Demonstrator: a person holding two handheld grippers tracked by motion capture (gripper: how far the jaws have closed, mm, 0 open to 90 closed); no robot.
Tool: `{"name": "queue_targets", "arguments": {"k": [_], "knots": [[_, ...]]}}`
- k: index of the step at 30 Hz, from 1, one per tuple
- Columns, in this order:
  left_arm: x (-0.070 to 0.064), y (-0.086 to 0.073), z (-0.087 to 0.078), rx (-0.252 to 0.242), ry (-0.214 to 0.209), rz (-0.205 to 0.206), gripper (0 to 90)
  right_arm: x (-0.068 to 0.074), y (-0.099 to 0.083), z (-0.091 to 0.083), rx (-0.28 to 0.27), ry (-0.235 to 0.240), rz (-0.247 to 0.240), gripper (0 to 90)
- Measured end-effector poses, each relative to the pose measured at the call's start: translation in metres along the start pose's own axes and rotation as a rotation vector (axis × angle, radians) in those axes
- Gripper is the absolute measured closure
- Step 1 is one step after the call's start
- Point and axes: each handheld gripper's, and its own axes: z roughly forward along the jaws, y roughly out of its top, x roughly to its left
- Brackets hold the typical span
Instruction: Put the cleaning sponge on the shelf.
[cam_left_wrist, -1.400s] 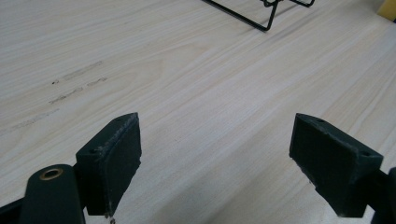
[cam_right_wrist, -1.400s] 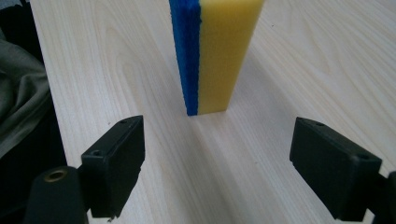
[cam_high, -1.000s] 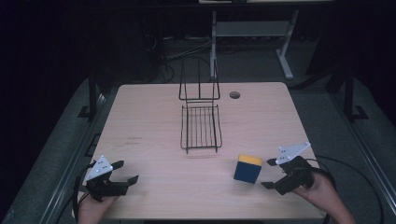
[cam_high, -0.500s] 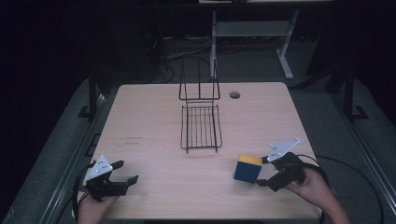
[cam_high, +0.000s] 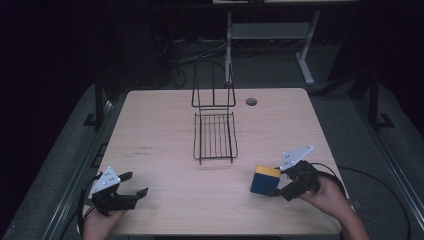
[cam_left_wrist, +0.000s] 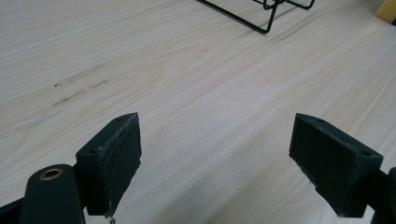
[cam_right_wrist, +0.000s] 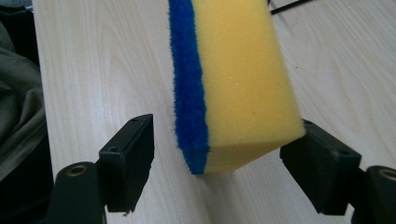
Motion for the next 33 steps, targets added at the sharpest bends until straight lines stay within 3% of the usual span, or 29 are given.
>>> {"name": "queue_targets", "arguments": {"k": [22, 33], "knots": [[0.0005, -0.0002, -0.0016, -0.006, 0.003, -0.004, 16.3, -0.0037, 0.0034, 0.008, 0.019, 0.01, -0.019, 51.9], [0.0005, -0.0002, -0.002, -0.003, 0.002, -0.005, 16.2, -0.0037, 0.0044, 0.0081, 0.015, 0.016, -0.029, 56.2]]}}
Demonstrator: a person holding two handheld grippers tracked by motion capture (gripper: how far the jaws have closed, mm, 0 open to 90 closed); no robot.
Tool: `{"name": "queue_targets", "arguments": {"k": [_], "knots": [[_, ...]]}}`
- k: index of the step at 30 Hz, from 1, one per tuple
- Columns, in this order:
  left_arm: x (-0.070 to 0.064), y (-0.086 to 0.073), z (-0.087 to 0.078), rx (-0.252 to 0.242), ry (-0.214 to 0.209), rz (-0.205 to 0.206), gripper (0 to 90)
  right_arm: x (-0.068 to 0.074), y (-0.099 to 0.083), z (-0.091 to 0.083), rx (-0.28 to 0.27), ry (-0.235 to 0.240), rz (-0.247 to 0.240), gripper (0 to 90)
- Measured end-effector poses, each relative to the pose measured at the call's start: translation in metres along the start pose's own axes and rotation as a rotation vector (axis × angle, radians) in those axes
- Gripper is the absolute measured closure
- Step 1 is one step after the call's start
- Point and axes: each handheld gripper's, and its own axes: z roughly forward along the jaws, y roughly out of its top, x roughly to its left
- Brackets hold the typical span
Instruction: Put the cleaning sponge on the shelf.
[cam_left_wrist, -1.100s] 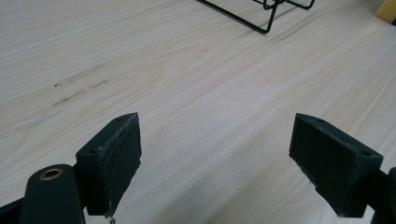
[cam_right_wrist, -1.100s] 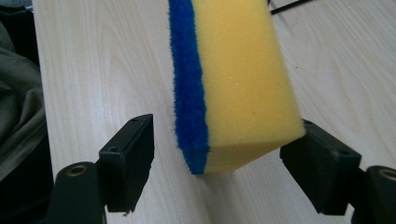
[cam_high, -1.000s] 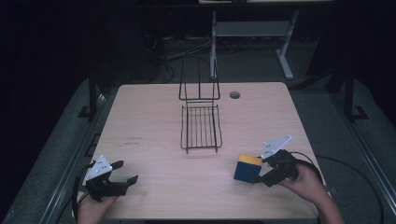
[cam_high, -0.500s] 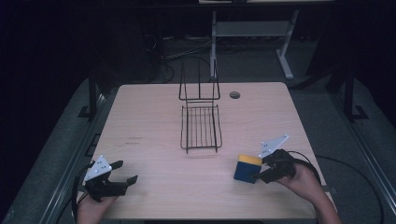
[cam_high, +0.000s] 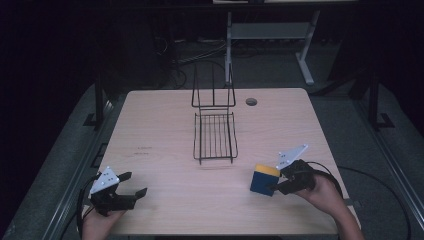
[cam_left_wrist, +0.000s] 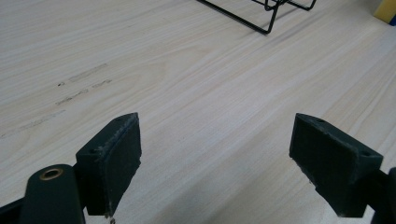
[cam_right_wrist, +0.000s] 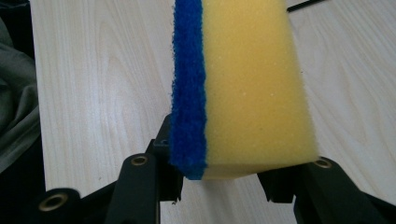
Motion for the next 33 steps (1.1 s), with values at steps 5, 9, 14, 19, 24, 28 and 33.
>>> {"name": "queue_targets", "arguments": {"k": [5, 9, 14, 19, 24, 28, 33], "knots": [[0.0, 0.0, 0.0, 0.001, -0.001, -0.001, 16.2, -0.001, 0.001, -0.002, -0.008, 0.002, -0.004, 56.4], [0.0, 0.0, 0.001, 0.0, 0.001, 0.002, 16.2, -0.002, 0.007, -0.005, -0.006, -0.001, -0.016, 56.5], [0.0, 0.0, 0.001, -0.003, 0.001, -0.001, 16.3, -0.004, 0.013, -0.006, -0.01, 0.007, -0.021, 56.6], [0.0, 0.0, 0.0, -0.006, 0.0, -0.001, 16.2, -0.006, 0.019, -0.006, -0.009, 0.019, -0.034, 56.5], [0.0, 0.001, 0.001, -0.002, -0.001, 0.003, 16.3, -0.009, 0.024, -0.007, -0.019, 0.03, -0.029, 56.6], [0.0, 0.001, 0.001, -0.002, -0.002, 0.002, 16.3, -0.011, 0.028, -0.009, -0.019, 0.028, -0.039, 56.6], [0.0, 0.001, 0.001, -0.003, 0.001, -0.001, 16.2, -0.014, 0.034, -0.009, -0.017, 0.033, -0.044, 56.6]]}}
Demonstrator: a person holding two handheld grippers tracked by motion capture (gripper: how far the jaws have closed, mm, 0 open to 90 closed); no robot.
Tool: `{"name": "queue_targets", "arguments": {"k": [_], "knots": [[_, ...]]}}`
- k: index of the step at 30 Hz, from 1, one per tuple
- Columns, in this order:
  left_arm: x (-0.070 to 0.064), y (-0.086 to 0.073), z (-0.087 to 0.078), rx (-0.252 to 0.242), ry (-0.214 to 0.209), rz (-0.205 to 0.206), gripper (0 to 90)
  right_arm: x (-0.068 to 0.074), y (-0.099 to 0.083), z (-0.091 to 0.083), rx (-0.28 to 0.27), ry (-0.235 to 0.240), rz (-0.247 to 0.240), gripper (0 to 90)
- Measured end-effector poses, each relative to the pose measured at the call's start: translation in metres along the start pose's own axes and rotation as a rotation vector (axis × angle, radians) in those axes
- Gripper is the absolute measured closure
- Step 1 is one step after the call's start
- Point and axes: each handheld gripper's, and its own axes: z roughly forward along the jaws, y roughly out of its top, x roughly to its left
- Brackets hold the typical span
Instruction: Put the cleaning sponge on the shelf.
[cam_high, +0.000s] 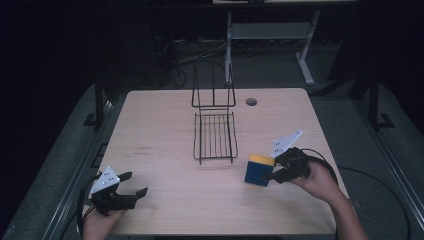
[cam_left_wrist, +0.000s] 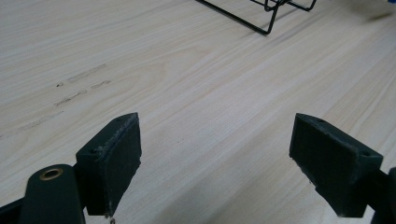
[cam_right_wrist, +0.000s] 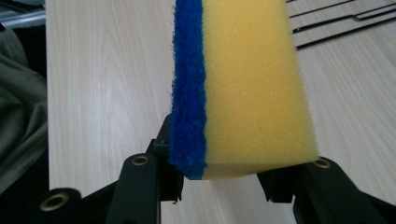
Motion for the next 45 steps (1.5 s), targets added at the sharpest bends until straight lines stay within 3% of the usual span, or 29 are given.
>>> {"name": "queue_targets", "arguments": {"k": [45], "knots": [[0.001, 0.0, -0.002, -0.007, 0.003, 0.0, 16.3, -0.025, 0.061, 0.005, -0.009, 0.018, -0.074, 56.6]]}}
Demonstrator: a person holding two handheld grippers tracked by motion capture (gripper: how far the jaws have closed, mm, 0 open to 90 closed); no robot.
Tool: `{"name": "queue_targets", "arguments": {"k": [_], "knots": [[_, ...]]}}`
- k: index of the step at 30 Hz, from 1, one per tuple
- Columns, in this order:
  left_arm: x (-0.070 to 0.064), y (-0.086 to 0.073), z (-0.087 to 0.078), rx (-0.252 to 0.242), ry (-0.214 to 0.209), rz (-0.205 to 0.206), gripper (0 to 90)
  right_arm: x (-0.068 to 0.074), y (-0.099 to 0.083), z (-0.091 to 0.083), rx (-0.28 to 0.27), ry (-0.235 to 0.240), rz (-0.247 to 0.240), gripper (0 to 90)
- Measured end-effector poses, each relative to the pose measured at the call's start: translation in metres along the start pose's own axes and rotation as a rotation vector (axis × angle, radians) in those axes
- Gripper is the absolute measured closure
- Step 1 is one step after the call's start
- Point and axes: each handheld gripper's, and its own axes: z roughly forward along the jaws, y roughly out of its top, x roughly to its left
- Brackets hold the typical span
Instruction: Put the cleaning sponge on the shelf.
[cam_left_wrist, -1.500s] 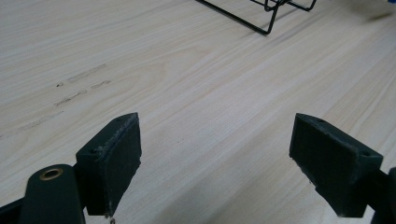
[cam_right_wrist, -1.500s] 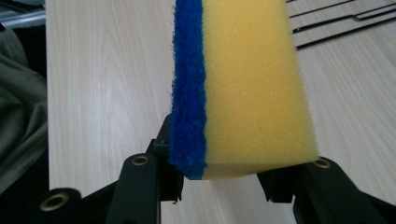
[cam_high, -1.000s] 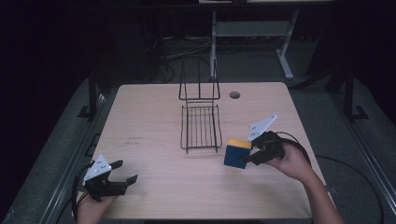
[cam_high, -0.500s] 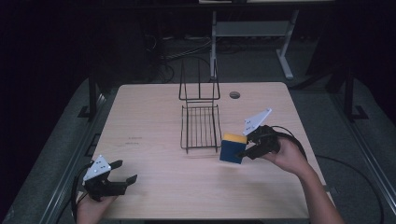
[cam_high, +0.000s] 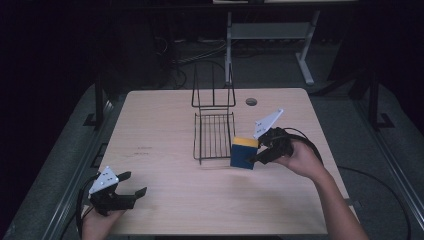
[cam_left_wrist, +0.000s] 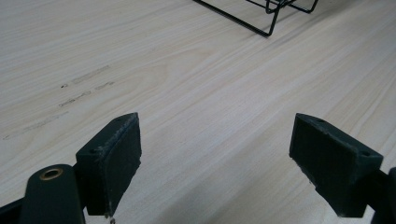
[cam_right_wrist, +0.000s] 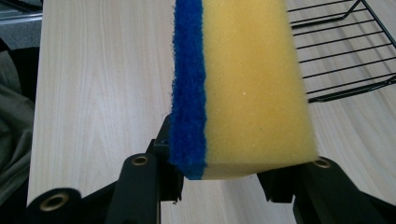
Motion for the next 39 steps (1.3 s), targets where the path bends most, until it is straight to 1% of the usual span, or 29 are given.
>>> {"name": "queue_targets", "arguments": {"k": [7, 14, 16, 24, 26, 32, 39], "knots": [[0.0, 0.0, 0.001, 0.001, 0.0, 0.0, 16.2, -0.006, 0.001, 0.005, 0.003, 0.001, 0.001, 56.6], [0.0, 0.0, 0.0, 0.001, -0.001, -0.002, 16.3, -0.011, 0.01, 0.007, 0.008, 0.005, -0.004, 56.6], [0.0, 0.0, 0.0, 0.001, -0.001, -0.002, 16.3, -0.013, 0.012, 0.007, -0.001, 0.007, -0.004, 56.5], [0.0, 0.0, 0.001, -0.002, -0.002, -0.001, 16.3, -0.021, 0.022, 0.011, 0.01, 0.01, -0.005, 56.5], [0.0, 0.0, 0.001, 0.0, -0.003, 0.0, 16.3, -0.023, 0.024, 0.011, 0.001, 0.011, -0.007, 56.5], [0.0, 0.0, 0.0, 0.0, -0.002, 0.001, 16.2, -0.029, 0.031, 0.013, 0.001, 0.002, -0.01, 56.5], [0.001, 0.0, 0.0, -0.001, -0.001, 0.0, 16.3, -0.034, 0.035, 0.015, -0.004, 0.005, -0.009, 56.4]]}}
